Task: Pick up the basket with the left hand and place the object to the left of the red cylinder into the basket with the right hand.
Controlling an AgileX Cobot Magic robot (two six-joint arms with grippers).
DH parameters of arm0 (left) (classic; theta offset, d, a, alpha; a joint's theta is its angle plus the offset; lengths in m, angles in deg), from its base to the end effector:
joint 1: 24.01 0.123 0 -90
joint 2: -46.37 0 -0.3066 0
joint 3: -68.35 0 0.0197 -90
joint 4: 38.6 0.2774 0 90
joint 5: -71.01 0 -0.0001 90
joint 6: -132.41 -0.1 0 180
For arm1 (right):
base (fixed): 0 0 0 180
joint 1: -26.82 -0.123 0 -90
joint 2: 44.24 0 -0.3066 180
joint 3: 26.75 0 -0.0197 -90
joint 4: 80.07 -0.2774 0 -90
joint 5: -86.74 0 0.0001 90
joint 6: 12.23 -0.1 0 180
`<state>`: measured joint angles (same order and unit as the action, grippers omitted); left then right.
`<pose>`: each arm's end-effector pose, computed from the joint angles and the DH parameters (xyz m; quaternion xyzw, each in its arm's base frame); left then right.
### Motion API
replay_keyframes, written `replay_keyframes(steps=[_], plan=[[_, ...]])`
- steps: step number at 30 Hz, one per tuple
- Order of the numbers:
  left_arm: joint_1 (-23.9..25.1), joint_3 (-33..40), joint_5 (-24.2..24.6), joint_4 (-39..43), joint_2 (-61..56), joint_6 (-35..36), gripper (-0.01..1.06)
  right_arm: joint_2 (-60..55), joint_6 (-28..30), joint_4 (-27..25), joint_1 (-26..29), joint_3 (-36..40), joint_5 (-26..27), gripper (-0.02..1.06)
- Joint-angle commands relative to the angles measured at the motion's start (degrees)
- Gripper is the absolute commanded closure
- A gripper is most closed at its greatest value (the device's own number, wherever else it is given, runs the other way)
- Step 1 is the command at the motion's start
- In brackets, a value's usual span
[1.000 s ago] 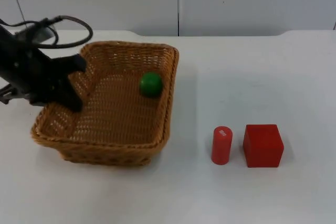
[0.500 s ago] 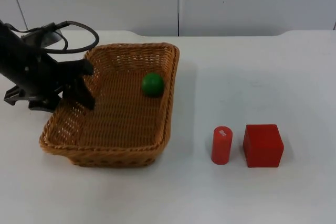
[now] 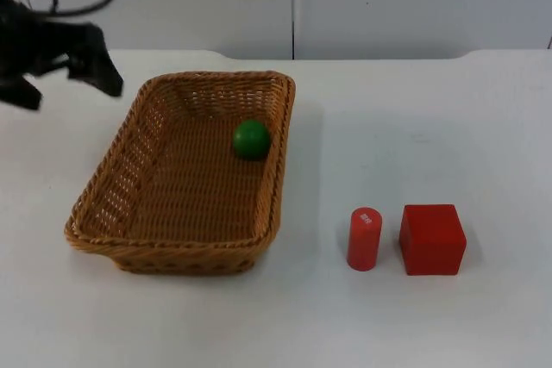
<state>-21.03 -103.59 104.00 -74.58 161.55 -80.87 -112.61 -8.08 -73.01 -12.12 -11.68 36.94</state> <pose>0.4203 -0.0102 0.1820 0.0320 0.9556 -0.1461 0.2540 0.1872 0.1392 0.3913 -0.3530 0.8456 0.0622 0.3956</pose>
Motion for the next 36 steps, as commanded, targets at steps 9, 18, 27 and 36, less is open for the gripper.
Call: replay_keyframes(steps=[9,18,27,36], plan=[[0.48,-0.27,3.39,8.46,-15.01,8.2,0.11,1.06,-2.02,0.32,-0.28,0.23,3.56,0.19],[0.48,-0.04,10.02,8.46,-29.98,8.63,0.11,9.22,-3.69,0.21,-0.28,5.99,9.68,0.19],[0.48,13.34,6.92,8.13,-49.81,8.63,0.11,21.74,-6.11,0.12,-0.28,11.47,9.06,0.19],[0.48,26.08,5.74,8.49,-71.18,8.63,0.11,33.56,-6.32,-0.06,-0.28,17.29,4.29,0.19]])
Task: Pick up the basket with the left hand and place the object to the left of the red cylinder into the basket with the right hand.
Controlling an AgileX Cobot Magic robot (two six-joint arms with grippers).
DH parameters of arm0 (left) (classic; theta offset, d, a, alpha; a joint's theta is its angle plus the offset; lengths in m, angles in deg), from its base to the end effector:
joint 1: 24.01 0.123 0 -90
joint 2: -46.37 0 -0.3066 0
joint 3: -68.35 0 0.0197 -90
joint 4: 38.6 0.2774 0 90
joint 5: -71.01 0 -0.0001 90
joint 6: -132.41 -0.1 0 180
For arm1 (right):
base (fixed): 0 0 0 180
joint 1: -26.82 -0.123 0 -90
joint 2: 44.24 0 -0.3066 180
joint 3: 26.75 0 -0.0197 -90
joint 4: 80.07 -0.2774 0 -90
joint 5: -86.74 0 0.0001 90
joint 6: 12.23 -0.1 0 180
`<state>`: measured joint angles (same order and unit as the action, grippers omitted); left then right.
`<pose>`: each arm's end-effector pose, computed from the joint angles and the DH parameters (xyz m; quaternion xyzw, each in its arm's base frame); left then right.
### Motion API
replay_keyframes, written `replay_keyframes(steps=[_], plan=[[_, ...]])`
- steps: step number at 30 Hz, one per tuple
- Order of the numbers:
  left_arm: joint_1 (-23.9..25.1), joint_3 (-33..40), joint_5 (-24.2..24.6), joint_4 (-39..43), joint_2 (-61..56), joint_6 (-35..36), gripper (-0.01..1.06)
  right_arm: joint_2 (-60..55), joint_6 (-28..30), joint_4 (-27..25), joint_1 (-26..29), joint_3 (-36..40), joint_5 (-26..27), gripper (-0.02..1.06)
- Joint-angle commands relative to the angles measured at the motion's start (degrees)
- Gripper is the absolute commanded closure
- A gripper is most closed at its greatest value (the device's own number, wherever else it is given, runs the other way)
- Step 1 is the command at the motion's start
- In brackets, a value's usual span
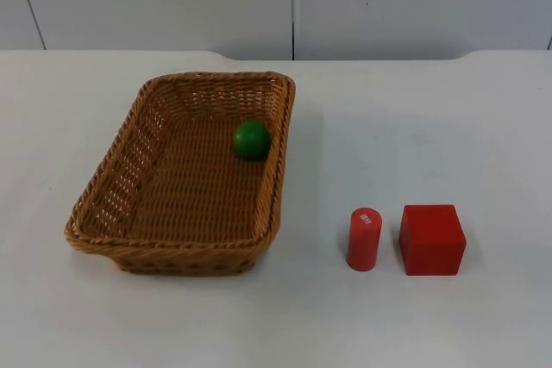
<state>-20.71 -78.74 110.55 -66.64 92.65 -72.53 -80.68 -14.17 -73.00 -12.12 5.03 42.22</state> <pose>0.1446 -0.0217 0.3752 0.0760 0.8354 -0.1004 0.5350 0.0798 0.0534 0.3881 -0.2757 0.7841 0.1365 0.5390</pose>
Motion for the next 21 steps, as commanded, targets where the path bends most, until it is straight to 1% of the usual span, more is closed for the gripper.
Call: replay_keyframes(steps=[1,2,4,6,8,9,14,15,18,21], plan=[[0.15,2.51,-0.26,0.69,-4.94,0.29,0.11,2.8,-0.23,-0.07,-0.28,1.3,-1.33,0.19],[0.15,3.5,0.33,0.83,-7.43,0.52,0.11,4.26,-0.23,-0.07,-0.28,2.14,-1.44,0.19],[0.15,4.05,0.52,1.09,-8.64,0.95,0.11,4.94,-0.23,-0.07,-0.28,2.61,-1.44,0.19],[0.15,6.47,1.35,4.4,-13.86,5.28,0.11,8.09,-0.23,-0.07,-0.28,4.69,-1.44,0.19],[0.15,7.51,3.33,9.04,-17.39,9.13,0.11,10.4,-0.23,-0.3,-0.28,6.26,-1.74,0.19],[0.15,7.51,3.33,9.04,-17.39,9.13,0.11,10.4,-0.23,-0.3,-0.28,6.26,-1.74,0.19],[0.15,9.78,9.54,16.44,-25.23,14.83,0.11,15.77,-0.23,-0.46,-0.28,9.35,-4.03,0.19],[0.15,9.78,9.54,16.44,-25.23,14.83,0.11,15.77,-0.23,-0.46,-0.28,9.35,-4.03,0.19],[0.15,10.33,13.64,18.92,-29.24,16.0,0.11,18.22,-0.23,-1.73,-0.28,10.73,-4.14,0.19],[0.15,10.33,15.49,20.98,-32.15,17.13,0.11,19.85,-0.23,-1.79,-0.28,11.58,-4.68,0.19]])
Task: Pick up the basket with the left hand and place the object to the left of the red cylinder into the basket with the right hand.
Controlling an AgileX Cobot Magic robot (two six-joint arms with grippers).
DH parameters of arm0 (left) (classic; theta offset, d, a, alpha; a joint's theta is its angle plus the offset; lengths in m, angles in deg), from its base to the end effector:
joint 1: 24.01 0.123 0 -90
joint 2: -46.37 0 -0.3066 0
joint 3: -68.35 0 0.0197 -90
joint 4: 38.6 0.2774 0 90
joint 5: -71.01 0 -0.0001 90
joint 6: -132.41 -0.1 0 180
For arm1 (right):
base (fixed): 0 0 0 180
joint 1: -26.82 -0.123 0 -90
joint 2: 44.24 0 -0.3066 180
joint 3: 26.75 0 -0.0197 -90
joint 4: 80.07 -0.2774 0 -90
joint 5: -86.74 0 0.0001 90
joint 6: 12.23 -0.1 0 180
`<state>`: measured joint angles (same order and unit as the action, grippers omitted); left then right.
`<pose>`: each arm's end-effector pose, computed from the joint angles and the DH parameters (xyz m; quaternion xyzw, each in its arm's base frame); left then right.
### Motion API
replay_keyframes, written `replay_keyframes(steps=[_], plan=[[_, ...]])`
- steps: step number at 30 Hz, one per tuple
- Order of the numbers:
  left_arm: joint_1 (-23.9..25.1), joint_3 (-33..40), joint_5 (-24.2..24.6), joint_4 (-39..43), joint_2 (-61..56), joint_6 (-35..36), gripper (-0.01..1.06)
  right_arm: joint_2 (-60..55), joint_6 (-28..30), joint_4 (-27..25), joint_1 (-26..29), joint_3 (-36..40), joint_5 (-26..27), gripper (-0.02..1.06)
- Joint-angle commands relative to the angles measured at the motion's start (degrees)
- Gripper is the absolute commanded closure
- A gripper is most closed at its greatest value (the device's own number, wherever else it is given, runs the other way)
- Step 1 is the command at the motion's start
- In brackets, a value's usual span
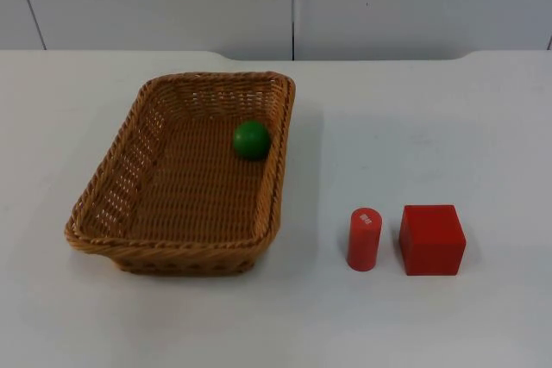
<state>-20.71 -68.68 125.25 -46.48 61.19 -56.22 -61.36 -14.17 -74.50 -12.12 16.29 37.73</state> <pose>0.0207 -0.0100 0.3290 0.0363 0.8264 -0.0104 0.5618 0.0295 0.0144 0.3357 -0.2628 0.7705 0.1568 0.5593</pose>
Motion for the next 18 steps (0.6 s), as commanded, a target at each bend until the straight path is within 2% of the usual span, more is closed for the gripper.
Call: replay_keyframes(steps=[1,6,10,18], plan=[[0.15,0.26,1.72,2.03,-1.91,1.75,0.11,1.11,-0.23,-0.29,-0.28,0.57,-0.6,0.19],[0.15,0.26,4.68,5.46,-7.58,4.28,0.11,3.21,-0.23,-0.43,-0.28,2.37,-3.19,0.19],[0.15,0.79,7.35,8.39,-7.58,7.19,0.11,6.45,-0.23,-1.31,-0.28,3.44,-4.98,0.19],[0.15,6.53,7.35,8.39,-7.58,7.61,0.11,9.88,-0.04,-0.8,-0.28,3.58,-7.57,0.19]])
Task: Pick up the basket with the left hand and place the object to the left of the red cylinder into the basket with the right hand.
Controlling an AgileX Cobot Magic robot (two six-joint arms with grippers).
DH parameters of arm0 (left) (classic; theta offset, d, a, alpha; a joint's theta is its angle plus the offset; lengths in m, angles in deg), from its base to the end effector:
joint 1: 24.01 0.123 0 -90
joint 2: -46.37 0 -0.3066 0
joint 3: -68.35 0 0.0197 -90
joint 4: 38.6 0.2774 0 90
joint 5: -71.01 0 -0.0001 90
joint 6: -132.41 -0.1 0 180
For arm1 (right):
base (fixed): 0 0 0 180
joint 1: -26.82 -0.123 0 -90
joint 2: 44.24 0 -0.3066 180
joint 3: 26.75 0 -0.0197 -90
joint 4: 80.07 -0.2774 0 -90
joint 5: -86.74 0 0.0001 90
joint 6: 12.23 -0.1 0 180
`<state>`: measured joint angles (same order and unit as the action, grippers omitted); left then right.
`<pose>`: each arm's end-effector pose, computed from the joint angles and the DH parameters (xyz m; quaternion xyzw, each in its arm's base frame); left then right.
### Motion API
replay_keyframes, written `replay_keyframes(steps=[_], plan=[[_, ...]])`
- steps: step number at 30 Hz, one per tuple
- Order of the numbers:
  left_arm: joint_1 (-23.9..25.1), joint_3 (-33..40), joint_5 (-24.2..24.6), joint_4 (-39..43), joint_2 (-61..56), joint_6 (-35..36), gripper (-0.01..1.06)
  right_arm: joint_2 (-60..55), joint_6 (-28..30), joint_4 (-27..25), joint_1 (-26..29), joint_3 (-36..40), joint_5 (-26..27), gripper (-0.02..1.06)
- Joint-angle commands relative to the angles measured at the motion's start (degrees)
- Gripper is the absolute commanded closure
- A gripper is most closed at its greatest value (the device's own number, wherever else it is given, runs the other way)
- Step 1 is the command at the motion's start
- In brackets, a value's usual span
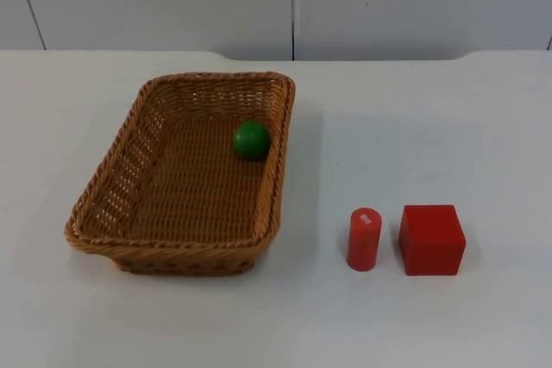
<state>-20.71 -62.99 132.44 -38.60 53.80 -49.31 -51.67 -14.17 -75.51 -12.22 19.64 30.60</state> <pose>0.0038 0.0002 0.2875 -0.0118 0.8549 0.0227 0.5181 0.0058 -0.0038 0.3083 -0.2596 0.7760 0.1635 0.5511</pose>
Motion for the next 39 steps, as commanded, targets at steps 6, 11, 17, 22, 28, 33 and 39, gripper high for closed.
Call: replay_keyframes(steps=[6,11,17,22,28,33,39], plan=[[0.15,0.83,0.15,0.51,-0.2,0.7,0.11,0.19,-0.04,0.09,-0.18,0.46,-3.03,0.19],[0.15,0.83,0.15,0.51,-0.2,0.7,0.11,0.19,-0.04,0.54,-0.18,0.93,-4.45,0.19],[0.15,0.83,0.15,0.51,-0.2,0.7,0.11,0.19,-0.41,1.26,-0.18,1.89,-5.69,0.19],[0.15,0.83,0.15,0.51,-0.2,0.7,0.11,0.19,-0.54,1.15,-0.18,1.89,-5.69,0.19],[0.15,0.84,0.15,0.51,-0.2,0.7,0.09,0.19,-0.54,1.15,-0.18,1.89,-5.69,0.19],[0.15,0.84,0.15,0.51,-0.2,0.7,0.0,0.19,0.15,0.54,-0.18,1.89,-5.69,0.15],[0.15,0.84,0.15,0.51,-0.2,0.7,0.0,0.19,0.47,0.1,-0.18,1.89,-5.69,-0.01]])
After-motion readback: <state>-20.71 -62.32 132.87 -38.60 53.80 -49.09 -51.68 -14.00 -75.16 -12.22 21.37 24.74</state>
